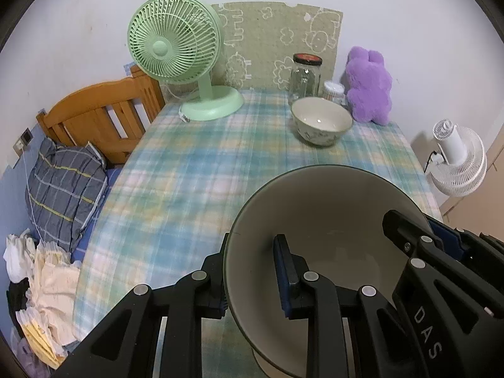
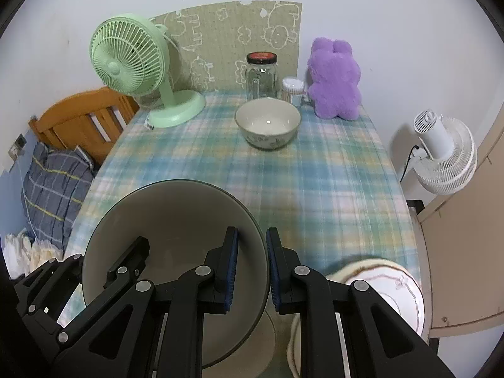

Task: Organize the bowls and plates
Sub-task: 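Carry the held bowl with both tools toward the plate stack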

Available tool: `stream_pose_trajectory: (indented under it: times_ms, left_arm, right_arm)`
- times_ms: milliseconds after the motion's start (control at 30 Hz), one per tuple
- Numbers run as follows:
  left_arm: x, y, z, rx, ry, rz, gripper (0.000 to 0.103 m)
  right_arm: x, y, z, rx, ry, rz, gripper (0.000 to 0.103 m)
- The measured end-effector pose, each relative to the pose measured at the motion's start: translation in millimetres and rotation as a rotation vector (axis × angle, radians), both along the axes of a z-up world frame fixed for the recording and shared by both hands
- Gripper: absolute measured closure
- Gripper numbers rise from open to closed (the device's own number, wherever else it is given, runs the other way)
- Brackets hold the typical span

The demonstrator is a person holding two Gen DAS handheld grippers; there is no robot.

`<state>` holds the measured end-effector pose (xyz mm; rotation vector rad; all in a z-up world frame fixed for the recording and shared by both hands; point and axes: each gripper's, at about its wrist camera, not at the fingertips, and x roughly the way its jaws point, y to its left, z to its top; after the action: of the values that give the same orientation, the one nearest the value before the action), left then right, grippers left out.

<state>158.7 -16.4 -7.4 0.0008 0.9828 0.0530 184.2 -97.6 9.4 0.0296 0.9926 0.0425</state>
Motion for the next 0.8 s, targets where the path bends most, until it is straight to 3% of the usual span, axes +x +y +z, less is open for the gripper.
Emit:
stream_pose_trajectory:
  times_ms: [800]
  left_arm:
    - [-37.9,-16.1,-54.3,0.016,0.135,0.006,0.081]
  right_arm:
    - [-39.5,-13.4,-55.5,-0.005,0.138,0.013,0.082]
